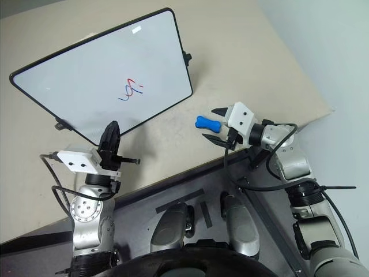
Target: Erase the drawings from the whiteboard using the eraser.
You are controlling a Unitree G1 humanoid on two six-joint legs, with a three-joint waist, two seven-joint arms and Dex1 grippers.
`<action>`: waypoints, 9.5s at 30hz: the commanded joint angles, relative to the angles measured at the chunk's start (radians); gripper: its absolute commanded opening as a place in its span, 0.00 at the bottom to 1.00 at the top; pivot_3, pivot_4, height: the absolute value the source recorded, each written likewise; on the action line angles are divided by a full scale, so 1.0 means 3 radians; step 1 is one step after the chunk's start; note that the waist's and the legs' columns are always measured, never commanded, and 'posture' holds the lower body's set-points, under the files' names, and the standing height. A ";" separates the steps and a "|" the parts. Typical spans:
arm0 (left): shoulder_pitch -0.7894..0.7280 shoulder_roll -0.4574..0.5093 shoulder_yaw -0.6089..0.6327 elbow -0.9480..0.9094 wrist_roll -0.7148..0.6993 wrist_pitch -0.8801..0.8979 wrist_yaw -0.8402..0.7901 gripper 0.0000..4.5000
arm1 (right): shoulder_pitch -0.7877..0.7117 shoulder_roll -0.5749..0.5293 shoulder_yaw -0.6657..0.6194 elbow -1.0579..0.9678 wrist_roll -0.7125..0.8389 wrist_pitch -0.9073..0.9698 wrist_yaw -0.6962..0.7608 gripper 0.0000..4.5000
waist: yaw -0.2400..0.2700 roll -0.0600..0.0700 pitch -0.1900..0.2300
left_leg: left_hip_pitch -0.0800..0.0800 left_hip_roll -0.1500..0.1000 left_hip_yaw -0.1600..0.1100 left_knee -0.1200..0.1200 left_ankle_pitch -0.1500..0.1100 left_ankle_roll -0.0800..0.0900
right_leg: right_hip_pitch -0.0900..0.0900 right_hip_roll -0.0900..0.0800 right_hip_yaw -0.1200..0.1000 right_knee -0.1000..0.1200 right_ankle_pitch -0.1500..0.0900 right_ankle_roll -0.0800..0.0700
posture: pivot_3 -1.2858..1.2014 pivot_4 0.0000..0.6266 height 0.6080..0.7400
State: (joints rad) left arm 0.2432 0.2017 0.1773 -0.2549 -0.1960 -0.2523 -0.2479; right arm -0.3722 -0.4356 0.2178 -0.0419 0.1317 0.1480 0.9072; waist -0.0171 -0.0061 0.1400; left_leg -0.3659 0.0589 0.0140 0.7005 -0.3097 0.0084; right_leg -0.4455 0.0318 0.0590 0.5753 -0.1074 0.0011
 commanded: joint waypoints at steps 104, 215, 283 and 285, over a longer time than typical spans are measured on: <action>0.0115 -0.0254 -0.0123 -0.0053 0.0142 -0.0218 0.0156 0.00 | -0.2868 0.1073 0.1406 0.4184 -0.3091 -0.3653 -0.3228 0.09 | -0.0014 0.0003 0.0001 | -0.0029 0.0004 -0.0004 -0.0001 -0.0023 -0.0003 | -0.0043 -0.0004 -0.0008 0.0005 0.0022 -0.0041 | 0.52 0.24 1.00; 0.0065 -0.0239 -0.0109 -0.0017 0.0134 -0.0238 0.0146 0.00 | -0.3037 0.1199 0.1648 0.4014 -0.3340 -0.3579 -0.4059 0.09 | -0.0033 0.0003 0.0000 | -0.0057 0.0011 -0.0002 0.0006 -0.0022 -0.0003 | -0.0070 -0.0003 -0.0018 0.0003 0.0034 -0.0044 | 0.52 0.24 1.00; 0.0116 -0.0129 -0.0060 -0.0095 0.0041 -0.0151 0.0058 0.00 | -0.0920 -0.0285 0.0823 0.1195 -0.0152 -0.1694 0.0197 0.09 | 0.0008 -0.0004 -0.0003 | -0.0052 0.0011 0.0006 0.0020 -0.0026 -0.0010 | -0.0056 0.0003 -0.0013 -0.0003 0.0031 -0.0042 | 0.52 0.24 1.00; 0.0112 -0.0088 -0.0041 -0.0102 0.0014 -0.0132 0.0039 0.00 | -0.0819 -0.0312 0.0772 0.0987 -0.0130 -0.1394 0.0233 0.09 | -0.0025 -0.0004 -0.0003 | -0.0044 0.0011 0.0006 0.0020 -0.0019 -0.0014 | -0.0051 0.0005 -0.0007 -0.0002 0.0031 -0.0043 | 0.52 0.24 1.00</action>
State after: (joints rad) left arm 0.2763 0.1664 0.1493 -0.2446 -0.1751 -0.2908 -0.2282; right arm -0.6093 -0.5297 0.4880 0.3343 0.0512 -0.3323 0.9534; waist -0.0245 -0.0073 0.1390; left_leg -0.3765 0.0621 0.0157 0.7060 -0.3149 0.0039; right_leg -0.4584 0.0334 0.0575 0.5748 -0.0973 -0.0121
